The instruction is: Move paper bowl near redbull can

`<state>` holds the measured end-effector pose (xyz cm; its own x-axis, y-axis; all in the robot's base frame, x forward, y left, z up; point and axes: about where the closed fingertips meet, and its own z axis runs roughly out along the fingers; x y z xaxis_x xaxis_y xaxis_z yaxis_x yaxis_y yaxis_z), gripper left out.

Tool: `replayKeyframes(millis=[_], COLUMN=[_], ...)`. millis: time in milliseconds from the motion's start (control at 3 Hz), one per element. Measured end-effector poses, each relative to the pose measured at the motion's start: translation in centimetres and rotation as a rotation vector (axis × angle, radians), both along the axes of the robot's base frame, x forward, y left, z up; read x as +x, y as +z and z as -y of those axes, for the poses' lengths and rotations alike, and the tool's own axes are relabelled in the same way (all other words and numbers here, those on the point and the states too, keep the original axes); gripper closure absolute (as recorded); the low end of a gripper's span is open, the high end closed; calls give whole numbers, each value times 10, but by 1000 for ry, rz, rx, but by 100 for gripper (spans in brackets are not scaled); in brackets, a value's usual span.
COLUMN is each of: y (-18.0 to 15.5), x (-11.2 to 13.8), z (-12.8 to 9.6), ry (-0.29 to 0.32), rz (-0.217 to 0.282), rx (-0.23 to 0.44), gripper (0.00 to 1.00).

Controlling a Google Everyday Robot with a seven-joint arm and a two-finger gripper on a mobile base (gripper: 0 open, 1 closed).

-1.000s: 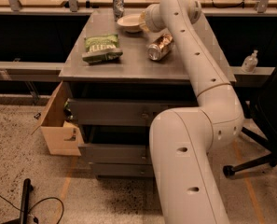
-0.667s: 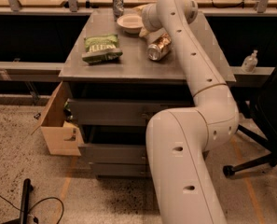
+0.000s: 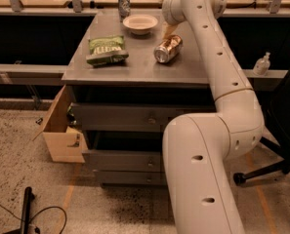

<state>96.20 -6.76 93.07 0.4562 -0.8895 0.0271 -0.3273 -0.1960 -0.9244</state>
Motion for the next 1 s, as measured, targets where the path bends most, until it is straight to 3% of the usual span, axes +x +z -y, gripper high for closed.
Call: replayKeyframes(millis=[667, 1000], y=[71, 72], x=[-21, -21], z=[139, 145], ry=[-225, -237], rz=[100, 101], rx=[56, 66], gripper=[0, 0])
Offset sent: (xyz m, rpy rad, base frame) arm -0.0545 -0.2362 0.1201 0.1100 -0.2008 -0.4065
